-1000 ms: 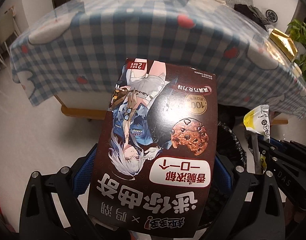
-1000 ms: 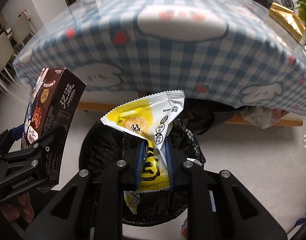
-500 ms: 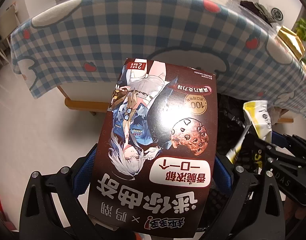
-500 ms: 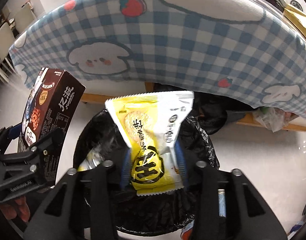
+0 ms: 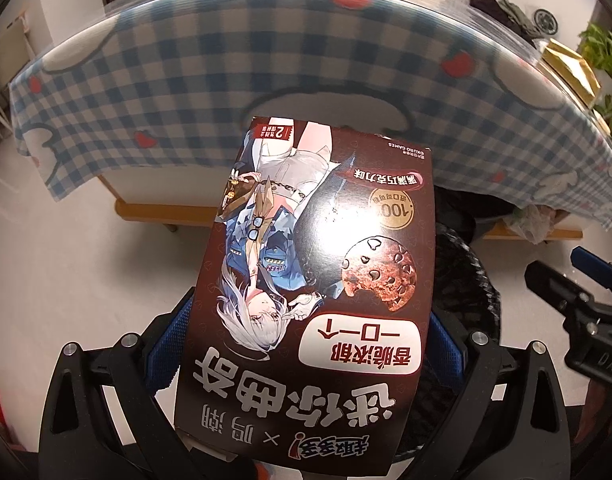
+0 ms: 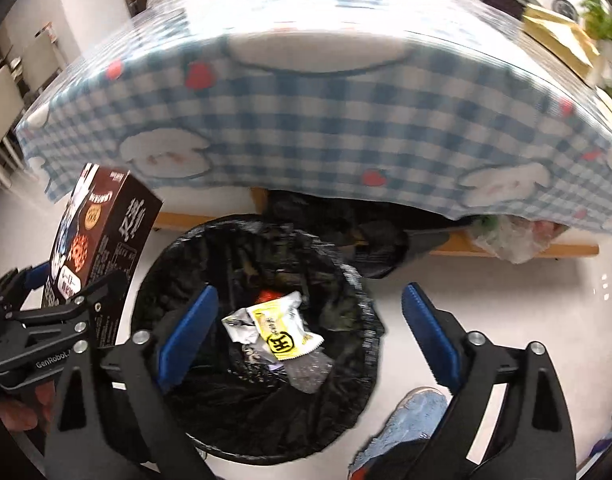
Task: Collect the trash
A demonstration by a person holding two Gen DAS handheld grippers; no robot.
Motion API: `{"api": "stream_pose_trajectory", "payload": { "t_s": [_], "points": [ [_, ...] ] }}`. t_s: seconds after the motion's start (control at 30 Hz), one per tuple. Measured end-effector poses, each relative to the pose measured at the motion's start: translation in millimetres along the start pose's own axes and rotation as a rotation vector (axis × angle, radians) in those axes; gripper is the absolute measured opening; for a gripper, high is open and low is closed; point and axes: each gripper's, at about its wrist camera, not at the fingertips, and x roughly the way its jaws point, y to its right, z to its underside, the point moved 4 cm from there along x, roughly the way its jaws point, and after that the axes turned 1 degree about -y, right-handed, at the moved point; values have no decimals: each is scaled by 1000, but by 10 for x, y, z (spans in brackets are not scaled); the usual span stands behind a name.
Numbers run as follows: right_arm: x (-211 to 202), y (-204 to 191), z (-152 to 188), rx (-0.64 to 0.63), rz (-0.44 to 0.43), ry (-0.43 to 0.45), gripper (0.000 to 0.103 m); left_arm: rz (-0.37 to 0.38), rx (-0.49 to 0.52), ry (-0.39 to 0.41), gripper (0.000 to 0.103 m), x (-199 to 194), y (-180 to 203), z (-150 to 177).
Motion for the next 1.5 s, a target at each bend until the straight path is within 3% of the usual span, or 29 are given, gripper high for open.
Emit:
{"api": "stream_pose_trajectory", "payload": {
  "t_s": [0.37,0.73,0.93,1.17,1.5],
  "points": [
    [-92,669,136,107,55,13,96,37,82,8,97,24,186,-26],
    [-168,712,147,106,52,24,96,17,126,4,97,-29,224,-52],
    [-427,562,65,84,37,64,96,34,101,65,97,-477,59,-182],
    [-1029,291,-44,48,23,160,96,44,82,179,97,-1262,-108,-319],
    [-1907,51,0,30,-13,291,96,32,94,299,97,-2053,-212,-229]
  ]
}}
